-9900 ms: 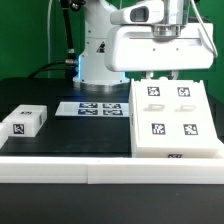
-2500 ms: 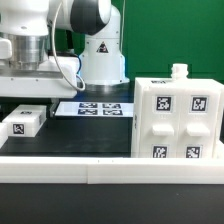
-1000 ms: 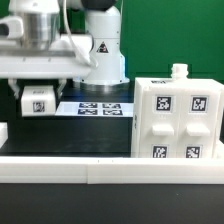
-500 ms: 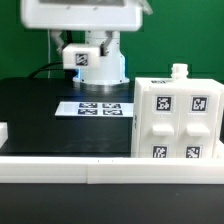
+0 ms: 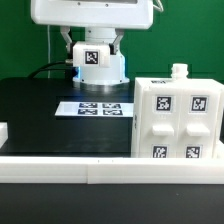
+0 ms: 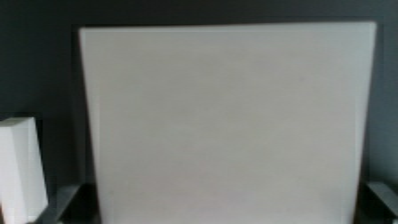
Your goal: Assemble cabinet
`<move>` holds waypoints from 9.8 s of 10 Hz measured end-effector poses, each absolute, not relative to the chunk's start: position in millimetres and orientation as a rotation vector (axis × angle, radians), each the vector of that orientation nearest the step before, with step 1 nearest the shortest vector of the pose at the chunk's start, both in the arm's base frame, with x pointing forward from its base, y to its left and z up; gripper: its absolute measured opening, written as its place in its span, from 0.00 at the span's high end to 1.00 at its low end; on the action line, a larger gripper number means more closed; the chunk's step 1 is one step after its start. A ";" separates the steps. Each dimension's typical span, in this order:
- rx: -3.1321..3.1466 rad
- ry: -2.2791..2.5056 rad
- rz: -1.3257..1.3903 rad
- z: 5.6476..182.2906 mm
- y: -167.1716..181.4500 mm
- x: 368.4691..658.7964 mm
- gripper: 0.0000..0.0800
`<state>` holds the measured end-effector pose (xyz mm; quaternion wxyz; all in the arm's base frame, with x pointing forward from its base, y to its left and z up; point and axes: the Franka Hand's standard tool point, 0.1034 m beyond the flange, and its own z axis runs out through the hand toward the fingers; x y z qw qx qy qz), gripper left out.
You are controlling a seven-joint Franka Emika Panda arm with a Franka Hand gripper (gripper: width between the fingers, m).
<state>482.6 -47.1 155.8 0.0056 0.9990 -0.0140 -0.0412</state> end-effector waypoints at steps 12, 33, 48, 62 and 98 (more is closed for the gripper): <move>3.100 -0.194 -0.033 184.8 76.6 569.4 0.29; 3.107 0.064 0.001 153.5 75.0 595.3 0.29; 3.003 -0.900 0.053 153.5 84.4 598.4 0.29; 2.431 -2.091 -0.003 153.2 97.4 599.4 0.29; 2.646 1.624 0.074 173.3 100.4 604.5 0.00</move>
Offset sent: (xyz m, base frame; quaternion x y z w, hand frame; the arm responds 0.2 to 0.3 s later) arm 0.0351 0.0673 0.0317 -0.0046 -0.0112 0.0554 0.9984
